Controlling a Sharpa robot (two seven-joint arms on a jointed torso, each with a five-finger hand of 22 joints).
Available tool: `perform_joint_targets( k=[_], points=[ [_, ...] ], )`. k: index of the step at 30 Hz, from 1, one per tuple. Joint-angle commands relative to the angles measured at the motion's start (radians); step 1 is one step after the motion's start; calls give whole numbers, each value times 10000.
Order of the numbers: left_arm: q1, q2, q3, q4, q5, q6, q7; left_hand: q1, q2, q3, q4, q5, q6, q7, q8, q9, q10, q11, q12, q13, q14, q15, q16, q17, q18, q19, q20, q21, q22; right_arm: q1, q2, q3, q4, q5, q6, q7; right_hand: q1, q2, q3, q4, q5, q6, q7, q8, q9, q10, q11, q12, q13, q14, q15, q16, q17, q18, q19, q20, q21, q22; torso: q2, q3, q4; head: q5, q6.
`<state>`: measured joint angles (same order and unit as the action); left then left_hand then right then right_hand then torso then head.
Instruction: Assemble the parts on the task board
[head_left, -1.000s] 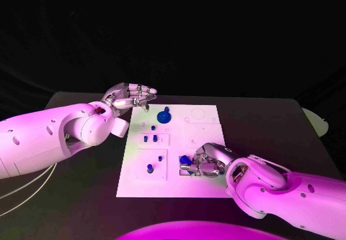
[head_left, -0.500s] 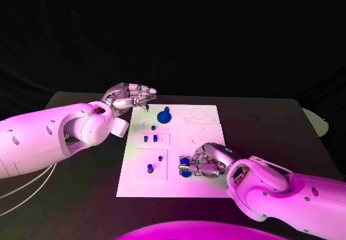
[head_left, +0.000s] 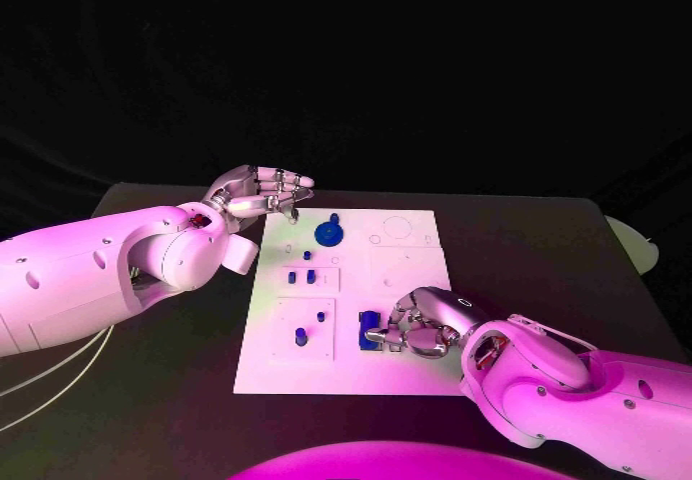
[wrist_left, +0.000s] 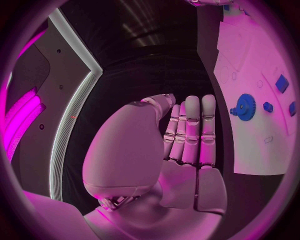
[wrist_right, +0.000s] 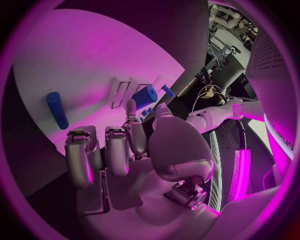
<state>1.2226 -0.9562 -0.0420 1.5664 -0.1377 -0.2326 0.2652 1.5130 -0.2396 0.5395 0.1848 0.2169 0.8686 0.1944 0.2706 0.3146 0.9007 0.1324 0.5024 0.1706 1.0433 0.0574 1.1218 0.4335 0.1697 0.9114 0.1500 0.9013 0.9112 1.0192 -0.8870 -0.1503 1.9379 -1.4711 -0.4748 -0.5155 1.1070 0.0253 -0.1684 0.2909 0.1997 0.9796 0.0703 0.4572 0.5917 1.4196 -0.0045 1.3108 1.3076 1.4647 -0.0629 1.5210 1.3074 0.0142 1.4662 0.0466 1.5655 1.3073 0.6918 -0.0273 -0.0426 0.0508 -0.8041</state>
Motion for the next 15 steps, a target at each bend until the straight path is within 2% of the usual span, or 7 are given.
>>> perform_joint_targets(
  k=[1,2,4,10,15],
  points=[
    [5,0,6,28,45,138,48,-115,-25,74,-4,9,-22,10,-34,15,-53,-10,69,-13,-5,-21,-55,-14,147,17,-13,-62,-12,-13,-43,-2,52,-125,301,235,756,30,16,-28,348,-22,-41,32,-42,68,-25,14,412,835,-67,-3,1453,-142,1046,-61,53,2635,9,2,7,4,-8],
    [5,-2,6,28,45,136,48,-115,-25,74,-4,9,-22,10,-34,15,-53,-10,69,-13,-5,-21,-55,-14,147,17,-13,-62,-12,-13,-50,-2,55,-120,339,253,1188,111,95,-39,355,-37,-44,12,-76,79,-31,24,433,836,-75,-1,1457,-142,1046,-67,53,2635,9,3,5,5,-6],
    [5,-3,6,29,45,136,47,-115,-25,74,-4,9,-22,10,-34,15,-53,-10,69,-13,-5,-21,-55,-14,147,17,-13,-62,-12,-14,-48,-2,51,-113,379,270,1575,174,174,-26,191,-32,-45,-13,-121,83,-32,22,445,838,-76,4,1469,-142,1046,-70,53,2635,9,1,-3,9,-7],
    [5,4,6,29,45,143,45,-115,-25,74,-4,9,-22,10,-34,15,-53,-10,69,-13,-5,-21,-55,-14,147,17,-13,-62,-12,-14,25,-2,-47,-121,433,255,1813,299,258,-11,216,-2,-55,-29,-164,105,-40,48,478,843,-79,16,1494,-142,1046,-72,53,2635,2,-5,8,4,1],
    [4,3,6,27,45,144,42,-115,-25,74,-4,9,-22,10,-34,15,-53,-10,69,-13,-5,-21,-55,-14,147,17,-13,-62,-12,-14,114,-2,-157,-130,481,204,1862,315,271,-14,233,12,-61,-28,-171,113,-45,58,489,844,-81,18,1500,-142,1046,-73,53,2635,10,-9,18,-9,-6]
  ],
)
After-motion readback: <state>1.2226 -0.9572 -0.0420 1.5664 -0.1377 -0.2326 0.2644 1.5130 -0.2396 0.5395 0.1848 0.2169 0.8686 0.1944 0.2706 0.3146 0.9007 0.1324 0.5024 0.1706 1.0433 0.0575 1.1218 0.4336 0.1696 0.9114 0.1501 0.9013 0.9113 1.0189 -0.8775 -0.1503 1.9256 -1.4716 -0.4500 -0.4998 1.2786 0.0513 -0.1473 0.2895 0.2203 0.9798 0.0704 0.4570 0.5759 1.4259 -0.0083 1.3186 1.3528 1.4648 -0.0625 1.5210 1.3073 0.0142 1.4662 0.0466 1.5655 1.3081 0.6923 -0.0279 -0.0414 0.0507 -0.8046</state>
